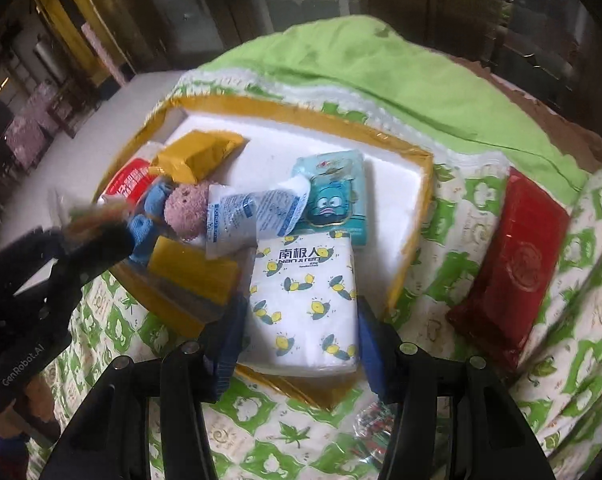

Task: Organize soft objects
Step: 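Carry the stick bag and tissue pack over the tray with both grippers, then lower the stick bag and tissue pack into the tray and open both grippers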

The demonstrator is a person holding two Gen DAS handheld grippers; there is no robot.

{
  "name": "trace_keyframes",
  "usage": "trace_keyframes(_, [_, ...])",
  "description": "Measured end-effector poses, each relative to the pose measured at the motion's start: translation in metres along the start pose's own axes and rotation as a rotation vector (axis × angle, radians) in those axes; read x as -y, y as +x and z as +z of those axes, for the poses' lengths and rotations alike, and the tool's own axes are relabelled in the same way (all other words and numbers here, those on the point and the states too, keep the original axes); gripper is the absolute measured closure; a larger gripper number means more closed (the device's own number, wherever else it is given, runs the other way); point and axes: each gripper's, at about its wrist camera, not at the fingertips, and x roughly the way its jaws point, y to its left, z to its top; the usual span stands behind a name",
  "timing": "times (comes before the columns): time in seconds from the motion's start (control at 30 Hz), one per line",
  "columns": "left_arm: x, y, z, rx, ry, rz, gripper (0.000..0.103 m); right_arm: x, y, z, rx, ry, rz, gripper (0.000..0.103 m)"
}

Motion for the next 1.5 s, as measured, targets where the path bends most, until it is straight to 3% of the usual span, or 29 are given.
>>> trace_keyframes(0.37, [-0.002, 0.046, 0.029, -0.056, -0.028, -0.012, 0.069, 0.014, 0.015, 0.026, 0.008, 0.019, 0.029, 0.046])
trace_keyframes(0.7, [-0.001, 0.086, 0.042, -0.086, -0.07, -0.023, 0.069, 0.02, 0.013, 0.026, 0.022, 0.034, 0.03, 0.046])
trace_keyframes(1.03, [-0.01, 0.097, 0.037, -0.099, -0.081, 0.002, 0.069, 0.018, 0.019, 0.023, 0.045, 0.047, 0.075, 0.046])
trace_keyframes(1.5, [-0.016, 0.098, 0.037, -0.098, -0.082, 0.018, 0.069, 0.007, 0.023, 0.022, 0.122, 0.023, 0.063, 0.044])
